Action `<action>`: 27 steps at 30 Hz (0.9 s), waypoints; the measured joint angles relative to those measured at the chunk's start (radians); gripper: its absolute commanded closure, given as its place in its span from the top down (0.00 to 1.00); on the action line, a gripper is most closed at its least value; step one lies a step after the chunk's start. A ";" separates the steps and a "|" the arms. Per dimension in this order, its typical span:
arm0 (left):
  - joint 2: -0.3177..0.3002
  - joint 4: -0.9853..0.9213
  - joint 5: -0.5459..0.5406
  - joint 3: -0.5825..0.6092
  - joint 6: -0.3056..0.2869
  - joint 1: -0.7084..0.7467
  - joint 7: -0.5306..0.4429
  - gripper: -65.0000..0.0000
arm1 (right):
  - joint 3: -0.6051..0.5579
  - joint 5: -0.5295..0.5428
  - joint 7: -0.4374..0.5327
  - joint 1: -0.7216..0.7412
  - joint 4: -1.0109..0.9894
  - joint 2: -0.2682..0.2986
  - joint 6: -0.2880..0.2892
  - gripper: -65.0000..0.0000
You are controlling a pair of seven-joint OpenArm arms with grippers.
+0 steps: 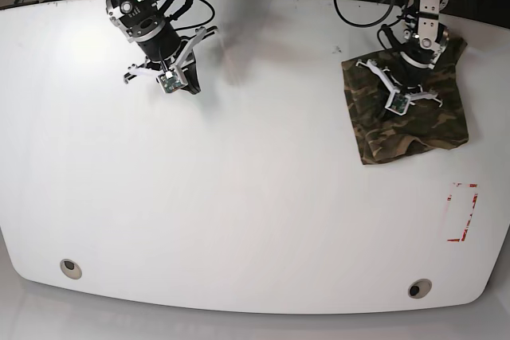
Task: Layout the t-shirt on the table in an organized manner, then fold the t-shirt properly
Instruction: 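Push the folded shirt away from the right gripper with the left gripper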
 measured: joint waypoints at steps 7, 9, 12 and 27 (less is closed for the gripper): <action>-0.052 0.047 0.008 -0.102 -0.032 0.064 0.058 0.04 | 0.000 -0.002 -0.003 -0.019 0.004 0.000 0.000 0.00; -0.054 0.079 0.031 -0.138 -0.032 0.083 0.093 0.04 | 0.000 -0.002 -0.002 -0.020 0.006 -0.001 0.000 0.00; -0.052 0.124 0.056 -0.161 -0.050 0.098 0.160 0.04 | 0.000 0.000 -0.002 -0.020 0.008 -0.002 0.000 0.00; 0.071 0.382 0.081 -0.152 -0.098 0.121 0.405 0.04 | 0.000 0.000 -0.002 -0.023 0.008 -0.002 0.002 0.00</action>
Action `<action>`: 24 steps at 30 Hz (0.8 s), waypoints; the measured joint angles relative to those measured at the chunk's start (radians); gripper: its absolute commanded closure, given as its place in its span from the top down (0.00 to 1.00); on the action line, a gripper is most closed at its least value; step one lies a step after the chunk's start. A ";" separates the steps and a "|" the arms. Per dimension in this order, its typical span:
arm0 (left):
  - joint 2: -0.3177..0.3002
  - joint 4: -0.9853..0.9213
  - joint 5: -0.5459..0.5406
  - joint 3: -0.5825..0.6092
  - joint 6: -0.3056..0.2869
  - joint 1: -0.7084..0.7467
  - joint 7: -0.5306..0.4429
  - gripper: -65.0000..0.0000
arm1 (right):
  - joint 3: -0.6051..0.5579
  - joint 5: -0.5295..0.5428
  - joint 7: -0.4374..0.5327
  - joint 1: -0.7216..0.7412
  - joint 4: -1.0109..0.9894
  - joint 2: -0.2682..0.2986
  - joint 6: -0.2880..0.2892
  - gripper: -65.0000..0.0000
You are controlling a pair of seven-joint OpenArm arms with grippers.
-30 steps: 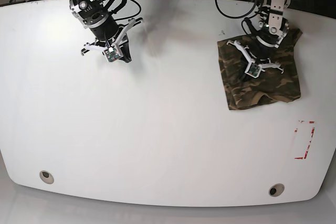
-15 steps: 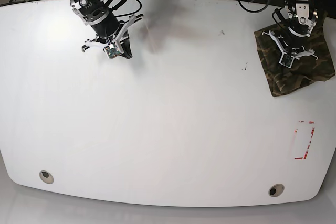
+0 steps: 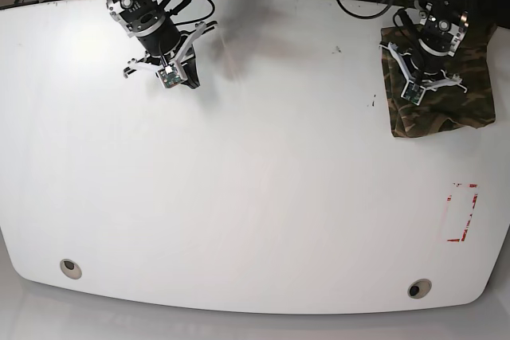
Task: Layout the t-shirt on the table in an organized manner, then fold the t-shirt properly
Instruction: 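Push the folded shirt away from the right gripper with the left gripper, then press the folded shirt further toward the table edge with the left gripper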
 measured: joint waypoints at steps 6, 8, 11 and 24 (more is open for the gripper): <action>0.060 0.045 -0.001 0.009 -0.002 0.036 0.023 0.04 | 0.000 0.000 0.000 0.000 0.000 0.000 0.000 0.00; 0.076 0.060 -0.001 0.009 -0.002 0.064 0.023 0.04 | -0.001 0.000 0.000 0.000 0.000 0.000 0.003 0.00; 0.101 0.071 0.000 0.009 -0.002 0.103 0.024 0.04 | 0.000 0.000 0.000 0.000 0.000 0.002 0.032 0.00; 0.129 0.084 -0.004 0.009 0.004 0.182 0.020 0.04 | 0.000 -0.002 0.001 0.000 0.000 0.002 0.047 0.00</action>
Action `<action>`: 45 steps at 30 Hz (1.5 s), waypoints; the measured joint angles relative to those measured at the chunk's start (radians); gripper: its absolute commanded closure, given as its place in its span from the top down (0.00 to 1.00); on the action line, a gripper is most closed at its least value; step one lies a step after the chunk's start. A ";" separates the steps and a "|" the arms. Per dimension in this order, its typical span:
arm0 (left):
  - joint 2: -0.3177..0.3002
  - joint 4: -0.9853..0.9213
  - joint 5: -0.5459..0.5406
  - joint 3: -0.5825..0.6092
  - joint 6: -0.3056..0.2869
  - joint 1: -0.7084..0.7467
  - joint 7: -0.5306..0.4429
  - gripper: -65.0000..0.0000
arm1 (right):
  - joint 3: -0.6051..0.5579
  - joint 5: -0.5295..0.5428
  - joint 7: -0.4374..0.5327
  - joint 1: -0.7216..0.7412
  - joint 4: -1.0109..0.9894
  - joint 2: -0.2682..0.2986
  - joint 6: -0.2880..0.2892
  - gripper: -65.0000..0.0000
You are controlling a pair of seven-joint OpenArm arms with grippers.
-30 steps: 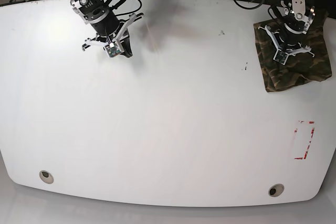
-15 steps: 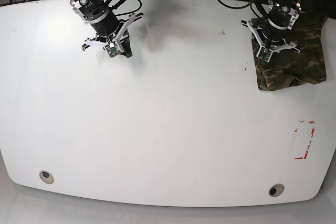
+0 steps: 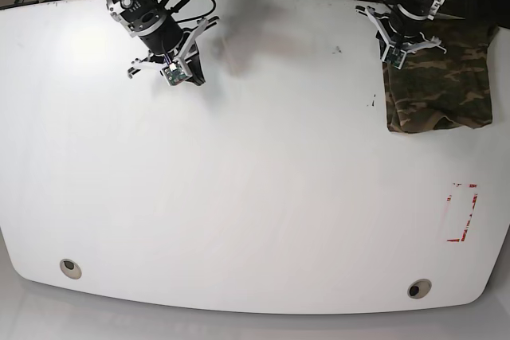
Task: Layout the t-shirt on the table in an organized manner, then fold the t-shirt properly
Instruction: 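Press the folded shirt further toward the table edge with the left gripper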
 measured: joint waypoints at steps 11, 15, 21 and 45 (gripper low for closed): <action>0.000 0.000 0.000 0.005 -0.033 0.006 0.001 0.04 | 0.000 0.000 -0.001 0.000 0.000 0.000 0.004 0.00; 0.000 0.000 -0.008 -0.039 -0.039 0.005 0.002 0.04 | 0.000 0.000 -0.001 0.000 0.000 0.001 0.003 0.00; -0.013 -0.003 -0.001 -0.117 -0.037 0.006 0.005 0.04 | 0.000 0.000 -0.001 -0.001 0.000 0.001 0.003 0.00; -0.085 -0.041 -0.003 -0.326 -0.037 -0.004 0.003 0.04 | 0.003 -0.001 -0.001 -0.016 0.000 0.000 0.060 0.00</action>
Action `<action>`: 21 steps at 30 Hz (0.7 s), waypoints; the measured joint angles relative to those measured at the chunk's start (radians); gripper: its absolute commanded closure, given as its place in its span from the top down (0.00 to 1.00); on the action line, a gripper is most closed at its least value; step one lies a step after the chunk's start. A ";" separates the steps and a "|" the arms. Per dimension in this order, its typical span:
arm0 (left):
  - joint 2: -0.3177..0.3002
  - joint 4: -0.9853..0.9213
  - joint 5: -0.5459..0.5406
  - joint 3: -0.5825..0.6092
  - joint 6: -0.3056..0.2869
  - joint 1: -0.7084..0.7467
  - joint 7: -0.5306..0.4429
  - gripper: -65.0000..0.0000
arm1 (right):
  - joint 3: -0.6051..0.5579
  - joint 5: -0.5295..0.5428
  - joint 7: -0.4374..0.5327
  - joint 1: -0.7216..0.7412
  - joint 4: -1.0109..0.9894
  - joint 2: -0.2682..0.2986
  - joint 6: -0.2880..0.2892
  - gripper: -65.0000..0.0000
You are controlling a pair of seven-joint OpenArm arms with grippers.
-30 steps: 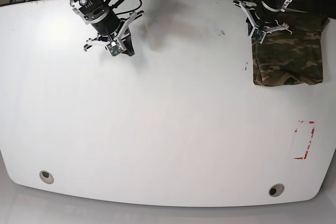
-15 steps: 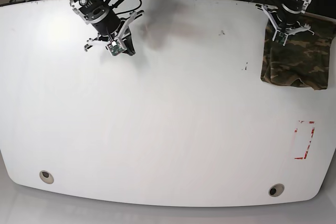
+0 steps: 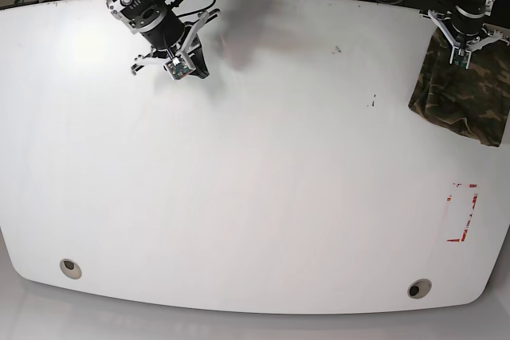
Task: Layout the t-shirt on the table in an organized manner, then fold the t-shirt properly
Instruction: 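Press the folded shirt further toward the table edge with the left gripper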
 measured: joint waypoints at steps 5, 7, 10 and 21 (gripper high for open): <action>0.002 0.011 0.001 0.018 -0.001 0.001 0.001 0.04 | 0.000 0.000 0.001 0.003 0.000 -0.001 0.000 0.00; 0.000 0.021 0.005 0.050 -0.006 0.001 0.001 0.04 | 0.000 0.000 0.000 0.002 0.000 -0.001 0.000 0.00; 0.003 0.028 -0.002 0.104 -0.063 -0.005 0.000 0.04 | 0.000 0.000 0.000 0.002 0.000 0.000 0.000 0.00; 0.029 0.027 0.010 0.172 -0.075 -0.106 0.007 0.04 | 0.000 0.000 0.000 0.003 0.000 -0.003 0.000 0.00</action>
